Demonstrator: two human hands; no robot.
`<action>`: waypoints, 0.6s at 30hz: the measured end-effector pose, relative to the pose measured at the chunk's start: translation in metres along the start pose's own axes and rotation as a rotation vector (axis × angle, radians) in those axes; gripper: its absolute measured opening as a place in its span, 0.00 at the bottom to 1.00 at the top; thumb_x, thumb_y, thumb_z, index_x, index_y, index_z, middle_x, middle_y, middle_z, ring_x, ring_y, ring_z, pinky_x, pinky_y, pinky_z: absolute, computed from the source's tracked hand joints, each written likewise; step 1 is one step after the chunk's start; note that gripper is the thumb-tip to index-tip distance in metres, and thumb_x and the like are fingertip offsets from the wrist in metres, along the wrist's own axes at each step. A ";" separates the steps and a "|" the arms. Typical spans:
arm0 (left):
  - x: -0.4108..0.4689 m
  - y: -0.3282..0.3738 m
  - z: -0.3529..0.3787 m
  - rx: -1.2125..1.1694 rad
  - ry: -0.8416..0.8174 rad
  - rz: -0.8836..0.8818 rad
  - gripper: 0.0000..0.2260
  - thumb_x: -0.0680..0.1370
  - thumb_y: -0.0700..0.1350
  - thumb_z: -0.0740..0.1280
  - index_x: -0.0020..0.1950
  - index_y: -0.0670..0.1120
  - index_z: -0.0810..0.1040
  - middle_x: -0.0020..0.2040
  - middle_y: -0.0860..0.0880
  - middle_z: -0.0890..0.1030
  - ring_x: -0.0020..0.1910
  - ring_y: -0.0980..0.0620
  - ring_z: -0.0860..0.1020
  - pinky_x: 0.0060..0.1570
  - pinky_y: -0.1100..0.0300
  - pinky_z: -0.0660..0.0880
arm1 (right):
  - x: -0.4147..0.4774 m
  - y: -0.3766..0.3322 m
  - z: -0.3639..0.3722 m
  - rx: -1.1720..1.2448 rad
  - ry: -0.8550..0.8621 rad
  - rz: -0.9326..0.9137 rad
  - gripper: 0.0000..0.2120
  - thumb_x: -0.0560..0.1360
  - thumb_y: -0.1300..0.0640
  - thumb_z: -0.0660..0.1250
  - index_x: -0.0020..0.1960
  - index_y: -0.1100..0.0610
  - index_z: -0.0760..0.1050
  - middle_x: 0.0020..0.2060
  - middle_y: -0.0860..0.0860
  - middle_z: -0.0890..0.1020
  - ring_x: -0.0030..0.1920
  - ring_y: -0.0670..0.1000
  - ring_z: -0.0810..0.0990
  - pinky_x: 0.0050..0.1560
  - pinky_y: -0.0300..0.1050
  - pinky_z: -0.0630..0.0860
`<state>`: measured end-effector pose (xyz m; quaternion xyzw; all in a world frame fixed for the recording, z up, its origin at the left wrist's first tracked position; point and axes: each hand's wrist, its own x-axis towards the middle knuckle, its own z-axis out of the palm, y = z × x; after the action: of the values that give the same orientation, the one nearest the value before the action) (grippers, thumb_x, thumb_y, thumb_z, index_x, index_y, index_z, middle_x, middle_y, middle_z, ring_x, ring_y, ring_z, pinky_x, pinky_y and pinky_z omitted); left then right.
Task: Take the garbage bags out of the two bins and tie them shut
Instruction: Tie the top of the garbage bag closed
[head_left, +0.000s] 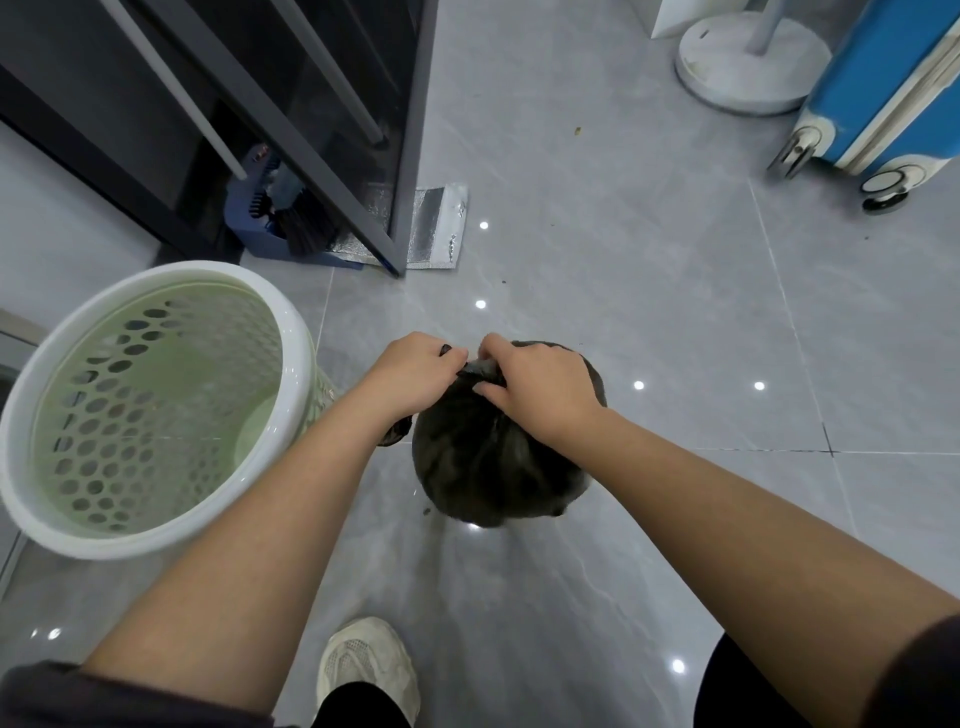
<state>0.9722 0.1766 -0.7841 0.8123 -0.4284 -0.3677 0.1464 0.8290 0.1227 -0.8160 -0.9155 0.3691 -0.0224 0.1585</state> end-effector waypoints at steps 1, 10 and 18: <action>0.000 0.000 0.000 -0.002 0.001 0.003 0.16 0.78 0.48 0.59 0.31 0.44 0.69 0.27 0.49 0.68 0.28 0.51 0.66 0.31 0.57 0.62 | -0.001 0.000 0.001 0.007 -0.001 -0.015 0.12 0.78 0.46 0.60 0.56 0.52 0.71 0.41 0.50 0.81 0.41 0.55 0.79 0.37 0.47 0.74; 0.002 -0.005 0.001 -0.014 0.018 -0.015 0.17 0.79 0.48 0.59 0.32 0.43 0.72 0.27 0.50 0.70 0.27 0.52 0.67 0.30 0.59 0.63 | 0.002 0.011 0.009 -0.072 0.065 -0.078 0.13 0.73 0.45 0.66 0.47 0.53 0.81 0.49 0.51 0.75 0.52 0.55 0.71 0.52 0.51 0.65; 0.005 -0.005 0.005 -0.008 0.023 -0.030 0.17 0.79 0.49 0.59 0.32 0.45 0.74 0.25 0.53 0.72 0.29 0.53 0.70 0.31 0.59 0.64 | 0.003 0.007 0.008 -0.049 0.050 -0.042 0.09 0.77 0.47 0.61 0.43 0.52 0.69 0.37 0.47 0.78 0.39 0.52 0.77 0.51 0.48 0.61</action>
<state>0.9731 0.1755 -0.7929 0.8221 -0.4131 -0.3623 0.1489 0.8276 0.1183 -0.8263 -0.9259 0.3540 -0.0397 0.1261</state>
